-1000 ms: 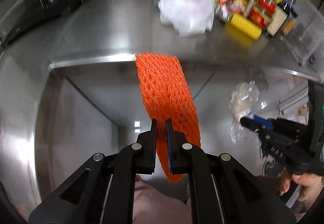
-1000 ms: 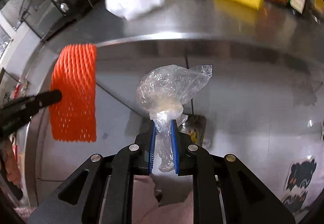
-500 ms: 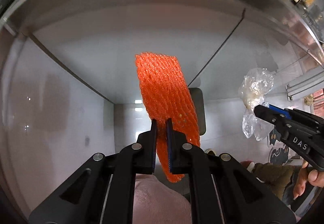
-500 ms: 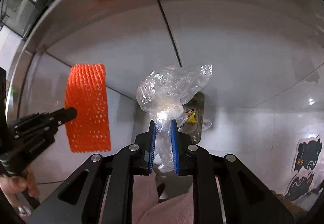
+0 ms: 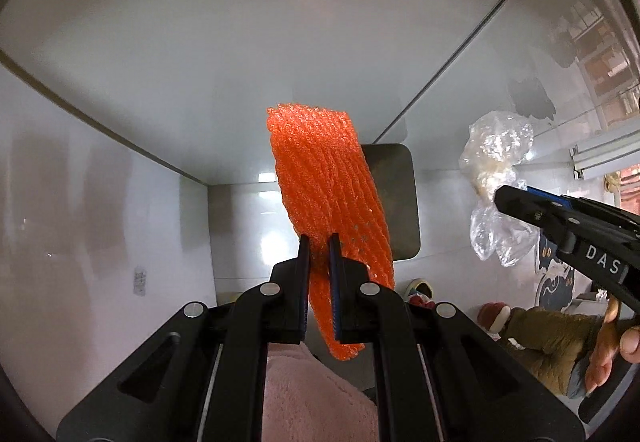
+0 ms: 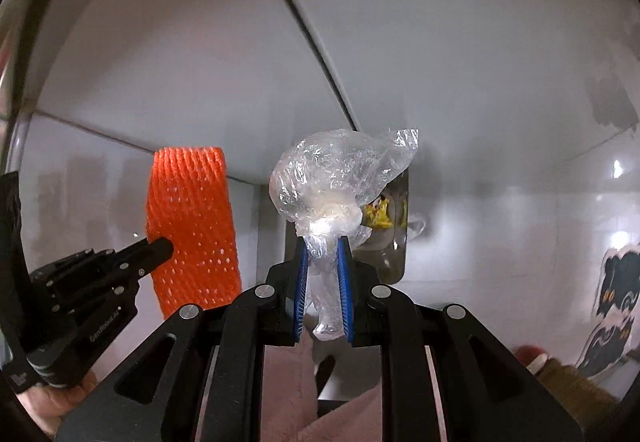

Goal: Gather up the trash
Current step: 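Carry the orange net and clear bag over the bin and release both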

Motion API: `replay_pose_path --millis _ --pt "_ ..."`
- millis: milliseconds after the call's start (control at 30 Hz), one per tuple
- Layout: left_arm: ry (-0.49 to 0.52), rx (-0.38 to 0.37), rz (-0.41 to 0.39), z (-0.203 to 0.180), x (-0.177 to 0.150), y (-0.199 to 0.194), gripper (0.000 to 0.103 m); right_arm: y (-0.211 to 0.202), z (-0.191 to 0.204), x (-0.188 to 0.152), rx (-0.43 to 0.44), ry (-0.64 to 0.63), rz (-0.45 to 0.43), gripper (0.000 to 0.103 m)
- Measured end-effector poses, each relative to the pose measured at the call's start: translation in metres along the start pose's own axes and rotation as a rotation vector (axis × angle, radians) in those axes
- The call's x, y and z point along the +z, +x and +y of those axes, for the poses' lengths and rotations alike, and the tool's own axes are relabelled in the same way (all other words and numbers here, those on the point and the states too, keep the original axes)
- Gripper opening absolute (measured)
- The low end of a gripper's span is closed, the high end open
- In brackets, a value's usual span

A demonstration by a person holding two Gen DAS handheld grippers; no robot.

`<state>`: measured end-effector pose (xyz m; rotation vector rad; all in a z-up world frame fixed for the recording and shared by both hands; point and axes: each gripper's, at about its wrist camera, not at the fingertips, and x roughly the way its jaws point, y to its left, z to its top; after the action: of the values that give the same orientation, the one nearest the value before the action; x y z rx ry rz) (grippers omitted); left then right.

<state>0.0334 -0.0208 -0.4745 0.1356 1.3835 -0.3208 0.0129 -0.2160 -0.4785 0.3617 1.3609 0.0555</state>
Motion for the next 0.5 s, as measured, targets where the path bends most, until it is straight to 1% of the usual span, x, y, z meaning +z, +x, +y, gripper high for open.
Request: replay_pose_path --millis 100,233,333,367,433,500 --pt "0.016 -0.003 0.016 -0.008 0.004 0.011 0.007 0.006 -0.007 0.002 0.010 0.035 0.009 0.016" --pt "0.034 -0.014 0.032 -0.017 0.009 0.017 0.007 0.013 -0.006 0.005 0.004 0.044 0.011 0.019" --pt "0.048 -0.021 0.034 -0.022 0.012 0.021 0.008 0.016 -0.010 0.011 0.011 0.057 0.013 0.019" --pt "0.051 -0.024 0.035 -0.023 0.012 0.021 0.008 0.014 -0.009 0.008 0.013 0.059 0.012 0.019" --pt "0.053 -0.033 0.038 -0.019 0.012 0.024 0.009 0.016 -0.008 0.011 0.022 0.063 0.011 0.019" --pt "0.051 -0.041 0.039 -0.020 0.012 0.025 0.012 0.009 -0.009 0.012 0.027 0.063 0.012 0.019"
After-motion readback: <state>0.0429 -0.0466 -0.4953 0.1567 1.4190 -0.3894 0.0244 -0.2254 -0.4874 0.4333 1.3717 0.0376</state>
